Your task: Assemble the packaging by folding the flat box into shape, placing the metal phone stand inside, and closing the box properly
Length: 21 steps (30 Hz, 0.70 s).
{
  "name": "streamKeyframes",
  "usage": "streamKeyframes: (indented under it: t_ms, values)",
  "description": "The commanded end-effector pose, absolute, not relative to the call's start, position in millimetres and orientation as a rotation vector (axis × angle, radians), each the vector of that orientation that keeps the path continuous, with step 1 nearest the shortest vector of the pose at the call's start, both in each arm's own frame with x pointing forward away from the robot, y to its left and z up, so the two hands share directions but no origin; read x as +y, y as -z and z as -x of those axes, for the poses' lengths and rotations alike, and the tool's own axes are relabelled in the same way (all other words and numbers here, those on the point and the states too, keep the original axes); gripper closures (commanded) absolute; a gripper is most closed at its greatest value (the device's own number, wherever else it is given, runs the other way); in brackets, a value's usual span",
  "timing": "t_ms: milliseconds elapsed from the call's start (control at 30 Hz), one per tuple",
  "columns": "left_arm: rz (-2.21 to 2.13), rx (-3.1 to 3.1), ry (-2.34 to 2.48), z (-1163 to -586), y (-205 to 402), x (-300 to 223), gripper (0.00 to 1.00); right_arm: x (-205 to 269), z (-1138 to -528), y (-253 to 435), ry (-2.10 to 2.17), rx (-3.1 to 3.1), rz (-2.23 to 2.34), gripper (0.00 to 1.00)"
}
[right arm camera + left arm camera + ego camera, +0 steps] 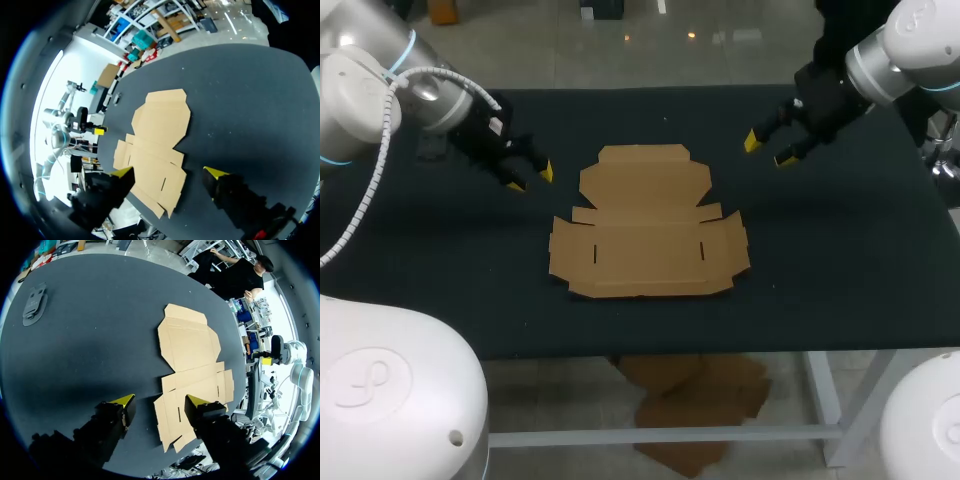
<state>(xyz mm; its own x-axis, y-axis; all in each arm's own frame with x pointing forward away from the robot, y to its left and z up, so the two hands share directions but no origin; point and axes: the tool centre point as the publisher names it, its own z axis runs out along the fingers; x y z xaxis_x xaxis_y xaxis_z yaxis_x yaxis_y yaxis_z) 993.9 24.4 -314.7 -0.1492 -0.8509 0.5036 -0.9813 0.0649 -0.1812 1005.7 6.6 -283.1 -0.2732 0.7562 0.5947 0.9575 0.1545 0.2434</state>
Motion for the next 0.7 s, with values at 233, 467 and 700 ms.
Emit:
streamKeyframes:
  t_ms: [233, 467, 700]
  values:
    - [-1.843, -2.081, -0.701, -1002, 322, 23, 1.00, 15, -1013, 299, 0.820, -2.071, 1.686, 1.00]
    - [-1.835, -2.085, -0.698, -1008, 330, 19, 1.00, 16, -1012, 312, 0.823, -2.026, 1.726, 1.00]
    - [-1.814, -2.080, -0.690, -1017, 339, 19, 1.00, 16, -1012, 312, 0.823, -2.026, 1.726, 1.00]
